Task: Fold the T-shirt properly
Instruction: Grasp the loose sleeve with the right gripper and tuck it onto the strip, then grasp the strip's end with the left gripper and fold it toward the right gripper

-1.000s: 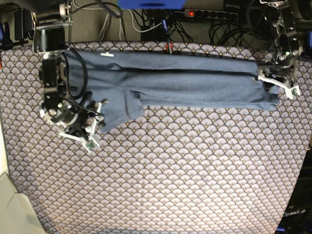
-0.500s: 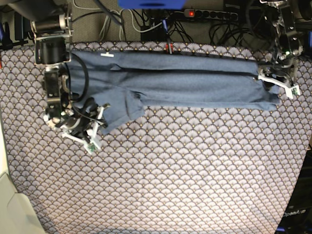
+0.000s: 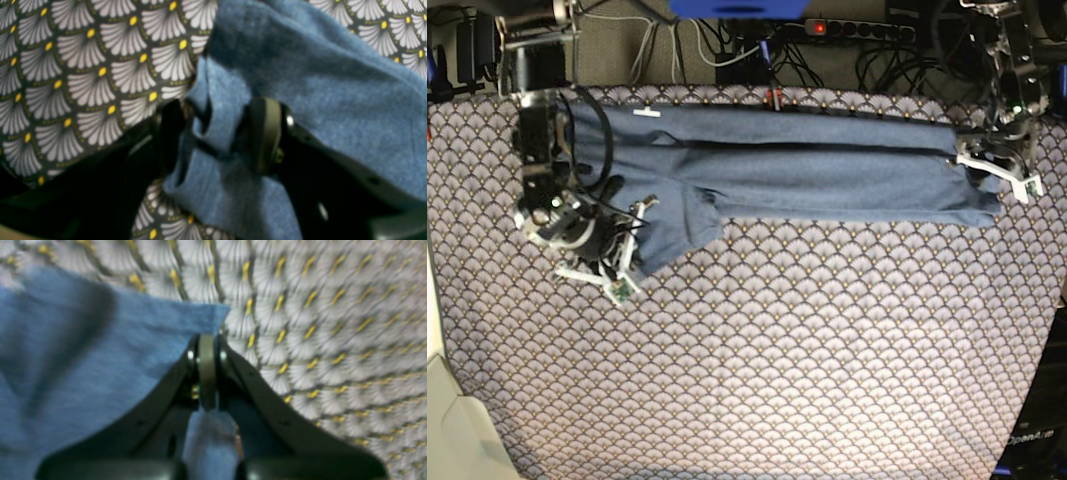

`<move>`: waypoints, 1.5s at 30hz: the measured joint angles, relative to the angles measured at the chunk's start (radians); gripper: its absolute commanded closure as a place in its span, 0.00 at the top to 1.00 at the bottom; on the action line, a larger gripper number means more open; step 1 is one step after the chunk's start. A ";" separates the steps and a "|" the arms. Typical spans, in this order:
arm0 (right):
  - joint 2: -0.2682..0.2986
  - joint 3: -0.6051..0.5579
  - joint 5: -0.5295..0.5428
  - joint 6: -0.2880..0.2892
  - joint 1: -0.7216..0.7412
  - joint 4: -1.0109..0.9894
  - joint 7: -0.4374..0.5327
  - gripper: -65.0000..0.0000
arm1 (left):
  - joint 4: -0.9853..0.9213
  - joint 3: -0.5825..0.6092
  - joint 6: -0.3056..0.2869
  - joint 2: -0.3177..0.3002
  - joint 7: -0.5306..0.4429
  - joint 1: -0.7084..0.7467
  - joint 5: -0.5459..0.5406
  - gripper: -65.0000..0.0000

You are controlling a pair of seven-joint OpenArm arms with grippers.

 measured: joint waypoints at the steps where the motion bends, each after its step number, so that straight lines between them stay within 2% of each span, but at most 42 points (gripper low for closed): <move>1: 0.008 0.000 0.006 -0.001 -0.021 0.048 0.011 0.00 | 0.000 0.000 0.000 0.000 0.000 0.000 0.000 0.49; 4: 0.024 0.003 -0.003 -0.006 -0.111 0.170 0.002 0.00 | 0.000 0.000 0.000 -0.002 0.001 0.000 0.000 0.49; 6: 0.027 0.004 -0.003 0.002 -0.174 0.240 -0.046 0.00 | 0.000 0.001 0.000 -0.006 0.001 0.002 -0.002 0.49; 12: 0.026 0.114 -0.003 -0.004 -0.293 0.373 -0.078 0.00 | -0.002 0.000 -0.004 -0.014 0.006 -0.001 -0.003 0.49; 20: 0.030 0.201 0.008 0.000 -0.396 0.380 -0.074 0.00 | -0.002 0.001 -0.004 -0.013 0.008 -0.002 -0.002 0.49; 23: 0.027 0.214 0.010 0.002 -0.428 0.380 -0.080 0.00 | -0.002 0.001 -0.038 -0.014 0.007 -0.001 0.000 0.49; 45: 0.024 0.211 0.010 0.001 -0.486 0.360 -0.077 0.00 | -0.003 0.001 -0.046 -0.024 0.007 0.005 0.001 0.49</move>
